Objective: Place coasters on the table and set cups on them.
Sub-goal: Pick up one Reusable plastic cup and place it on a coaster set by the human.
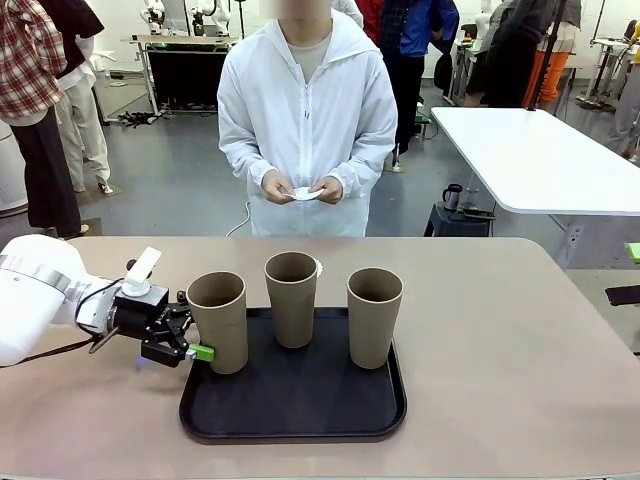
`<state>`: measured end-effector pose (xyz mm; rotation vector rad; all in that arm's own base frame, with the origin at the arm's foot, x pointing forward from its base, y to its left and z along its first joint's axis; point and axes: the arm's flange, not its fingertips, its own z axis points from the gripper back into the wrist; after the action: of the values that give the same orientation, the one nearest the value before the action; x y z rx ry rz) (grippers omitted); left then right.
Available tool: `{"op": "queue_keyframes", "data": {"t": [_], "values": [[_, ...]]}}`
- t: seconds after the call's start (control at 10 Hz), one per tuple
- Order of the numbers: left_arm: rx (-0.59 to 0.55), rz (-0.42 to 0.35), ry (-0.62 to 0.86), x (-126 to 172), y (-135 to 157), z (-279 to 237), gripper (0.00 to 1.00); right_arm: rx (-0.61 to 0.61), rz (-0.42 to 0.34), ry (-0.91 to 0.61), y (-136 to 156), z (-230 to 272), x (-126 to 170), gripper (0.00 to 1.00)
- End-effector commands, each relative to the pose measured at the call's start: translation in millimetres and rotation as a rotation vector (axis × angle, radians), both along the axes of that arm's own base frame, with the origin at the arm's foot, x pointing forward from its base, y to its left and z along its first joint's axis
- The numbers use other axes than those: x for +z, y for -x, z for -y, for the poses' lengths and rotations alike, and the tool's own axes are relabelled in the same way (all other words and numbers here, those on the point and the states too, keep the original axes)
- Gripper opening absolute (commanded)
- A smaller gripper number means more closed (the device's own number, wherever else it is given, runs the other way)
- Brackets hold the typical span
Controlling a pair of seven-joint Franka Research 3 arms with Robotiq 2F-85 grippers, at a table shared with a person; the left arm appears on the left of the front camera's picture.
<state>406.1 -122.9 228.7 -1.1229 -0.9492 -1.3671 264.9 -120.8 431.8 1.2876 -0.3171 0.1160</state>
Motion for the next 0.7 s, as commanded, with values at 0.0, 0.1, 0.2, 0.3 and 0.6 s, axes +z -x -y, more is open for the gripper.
{"op": "queue_keyframes", "data": {"t": [0.0, 0.1, 0.2, 0.3, 0.6], "values": [[0.002, 0.066, 0.016, -6.9, -0.4, 11.8, 1.0, 0.004, 0.012, -0.011, -0.7, 2.0, -0.7, 1.0], [-0.005, 0.074, 0.025, -8.0, 0.2, 14.6, 1.0, 0.004, 0.012, -0.011, -0.7, 2.0, -0.7, 1.0], [-0.012, 0.078, 0.032, -8.3, 1.0, 16.7, 1.0, 0.004, 0.012, -0.011, -0.7, 2.0, -0.7, 1.0], [-0.017, 0.081, 0.036, -8.9, 2.4, 18.9, 1.0, 0.004, 0.012, -0.011, -0.7, 2.0, -0.7, 1.0], [-0.034, 0.088, 0.071, -9.1, 2.7, 20.3, 0.37, 0.004, 0.012, -0.011, -0.7, 2.0, -0.7, 1.0]]}}
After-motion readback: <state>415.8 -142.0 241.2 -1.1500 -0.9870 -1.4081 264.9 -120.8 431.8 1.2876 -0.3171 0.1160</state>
